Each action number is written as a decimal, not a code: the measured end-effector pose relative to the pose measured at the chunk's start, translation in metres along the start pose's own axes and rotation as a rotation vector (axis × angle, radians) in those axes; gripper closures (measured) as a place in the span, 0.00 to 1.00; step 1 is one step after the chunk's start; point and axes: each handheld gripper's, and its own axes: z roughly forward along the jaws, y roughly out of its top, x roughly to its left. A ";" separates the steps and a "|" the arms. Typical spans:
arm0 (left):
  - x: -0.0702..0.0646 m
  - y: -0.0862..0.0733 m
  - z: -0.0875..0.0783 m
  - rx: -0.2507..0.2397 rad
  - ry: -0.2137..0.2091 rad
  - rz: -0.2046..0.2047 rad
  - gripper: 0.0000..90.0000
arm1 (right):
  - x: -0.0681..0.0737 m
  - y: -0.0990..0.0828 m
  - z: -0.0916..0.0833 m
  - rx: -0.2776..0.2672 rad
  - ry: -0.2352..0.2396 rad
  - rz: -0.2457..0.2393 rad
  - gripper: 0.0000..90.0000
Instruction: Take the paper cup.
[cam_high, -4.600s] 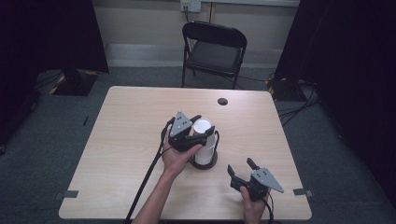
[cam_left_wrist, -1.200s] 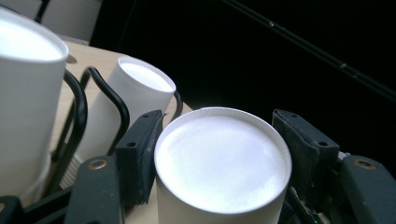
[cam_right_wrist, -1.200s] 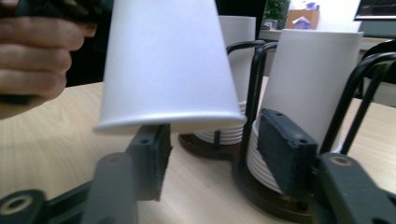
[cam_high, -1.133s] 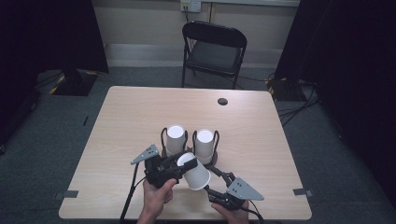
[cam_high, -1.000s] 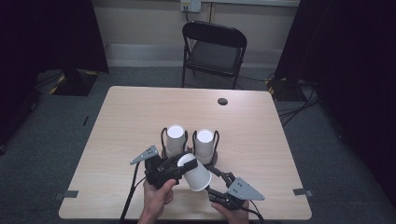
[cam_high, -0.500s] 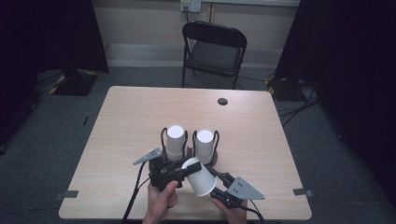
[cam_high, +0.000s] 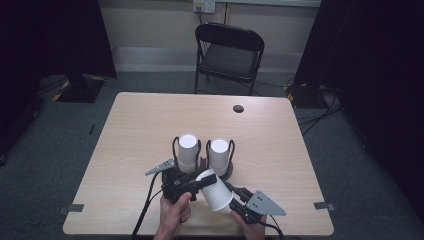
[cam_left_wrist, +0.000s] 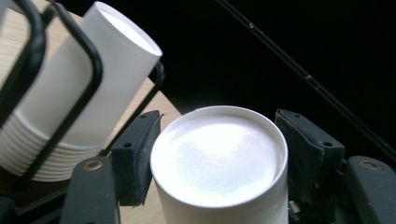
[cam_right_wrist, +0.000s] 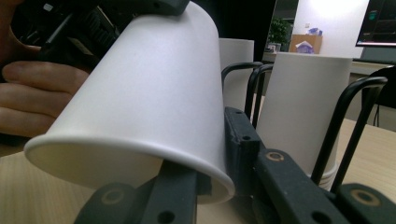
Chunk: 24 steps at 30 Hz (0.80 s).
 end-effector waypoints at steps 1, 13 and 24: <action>0.000 0.000 0.000 -0.005 0.003 0.013 0.37 | 0.000 0.000 0.000 0.005 0.004 0.006 0.92; -0.005 0.005 -0.006 -0.029 0.098 0.146 0.33 | 0.001 0.003 0.000 0.030 0.004 0.033 0.94; -0.005 0.007 -0.011 -0.054 0.167 0.216 0.30 | -0.003 0.004 -0.003 0.070 -0.036 0.061 0.95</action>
